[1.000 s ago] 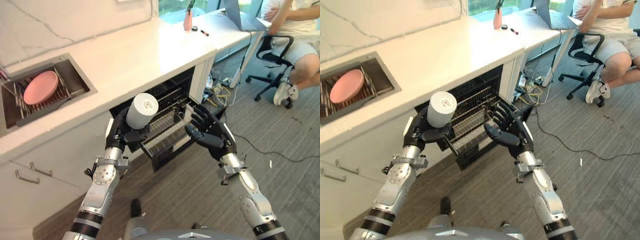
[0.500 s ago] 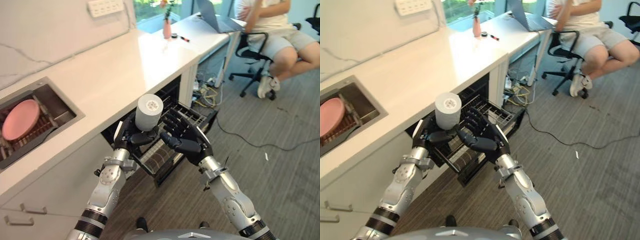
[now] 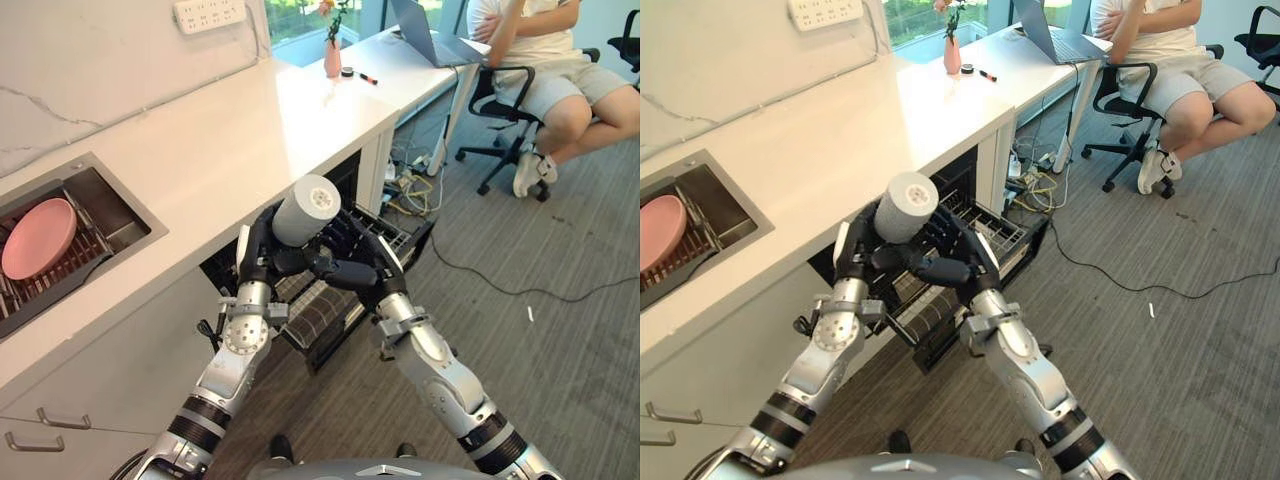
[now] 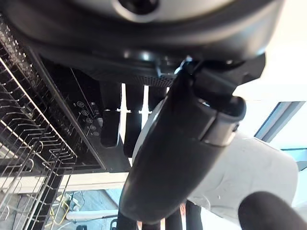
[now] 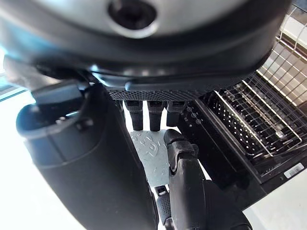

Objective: Place the dishes in the dishwasher.

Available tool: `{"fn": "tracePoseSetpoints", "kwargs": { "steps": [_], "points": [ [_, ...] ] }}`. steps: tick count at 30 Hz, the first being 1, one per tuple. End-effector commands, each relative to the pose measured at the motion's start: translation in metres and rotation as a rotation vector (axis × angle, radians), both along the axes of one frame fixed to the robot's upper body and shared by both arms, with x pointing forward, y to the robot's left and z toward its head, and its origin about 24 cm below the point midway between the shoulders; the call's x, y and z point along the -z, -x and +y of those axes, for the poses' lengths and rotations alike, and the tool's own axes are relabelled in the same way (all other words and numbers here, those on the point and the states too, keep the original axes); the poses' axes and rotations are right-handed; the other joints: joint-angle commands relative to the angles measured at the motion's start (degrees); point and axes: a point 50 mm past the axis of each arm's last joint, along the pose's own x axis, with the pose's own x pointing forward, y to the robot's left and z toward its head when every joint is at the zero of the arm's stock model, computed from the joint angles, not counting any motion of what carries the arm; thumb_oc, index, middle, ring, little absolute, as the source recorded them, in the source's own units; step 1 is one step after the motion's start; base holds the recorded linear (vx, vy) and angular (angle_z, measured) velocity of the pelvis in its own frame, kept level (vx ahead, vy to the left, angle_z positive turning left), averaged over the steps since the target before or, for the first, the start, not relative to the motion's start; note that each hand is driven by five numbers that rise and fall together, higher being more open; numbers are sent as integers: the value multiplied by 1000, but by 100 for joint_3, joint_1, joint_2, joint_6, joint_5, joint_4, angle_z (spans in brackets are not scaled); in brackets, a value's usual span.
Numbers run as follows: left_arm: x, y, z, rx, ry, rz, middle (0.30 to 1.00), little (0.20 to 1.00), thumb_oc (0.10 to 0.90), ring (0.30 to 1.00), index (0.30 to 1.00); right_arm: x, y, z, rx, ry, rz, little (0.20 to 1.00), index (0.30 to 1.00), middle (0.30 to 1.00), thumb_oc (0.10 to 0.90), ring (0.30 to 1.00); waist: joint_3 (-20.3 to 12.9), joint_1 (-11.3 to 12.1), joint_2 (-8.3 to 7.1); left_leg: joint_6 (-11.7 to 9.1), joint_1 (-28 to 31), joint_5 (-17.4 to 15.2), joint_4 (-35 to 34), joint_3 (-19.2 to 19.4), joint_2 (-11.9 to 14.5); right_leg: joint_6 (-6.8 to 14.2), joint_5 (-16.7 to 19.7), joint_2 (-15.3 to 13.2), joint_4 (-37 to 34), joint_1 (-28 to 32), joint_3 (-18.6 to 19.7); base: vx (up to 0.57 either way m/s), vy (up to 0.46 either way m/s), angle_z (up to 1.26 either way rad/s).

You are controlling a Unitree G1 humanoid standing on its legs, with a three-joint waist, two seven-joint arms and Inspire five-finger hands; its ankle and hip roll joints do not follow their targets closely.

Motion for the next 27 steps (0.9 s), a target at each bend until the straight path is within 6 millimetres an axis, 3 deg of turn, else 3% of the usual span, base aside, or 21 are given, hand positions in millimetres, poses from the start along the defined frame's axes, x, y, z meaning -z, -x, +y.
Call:
{"fn": "tracePoseSetpoints", "kwargs": {
  "steps": [1,6,12,18,27],
  "points": [
    [-58,-33,-29,-9,-83,-288,300,300,400,300,300,-78,0,35,-53,-184,-355,900,900,900,800,900,-238,150,-29,-4,449,-716,31,-233,160,146,215,-188,60,-213,-360,0,0,0],
    [-57,-32,-37,-41,-122,-306,300,300,400,300,300,-83,1,47,-41,-225,-339,900,900,900,800,900,-217,175,-28,11,430,-725,31,-246,139,146,250,-195,60,-215,-362,0,0,0],
    [-58,-29,-66,-7,-143,-333,300,300,400,300,300,-97,-8,78,-5,-341,-272,900,900,900,800,900,-138,347,-82,40,337,-712,31,-354,102,147,310,-229,60,-227,-442,-8,5,4],
    [-61,-30,-79,31,-127,-341,300,300,400,300,300,-96,-19,86,40,-357,-221,900,900,900,800,900,-79,474,-133,44,285,-696,31,-431,91,163,327,-247,60,-236,-519,-3,13,13],
    [-68,-35,-88,49,-102,-348,300,300,400,300,300,-114,-31,87,116,-362,-270,900,900,900,800,900,-33,609,-212,56,241,-691,31,-483,92,179,317,-250,60,-269,-590,-2,1,2]
  ]
}}
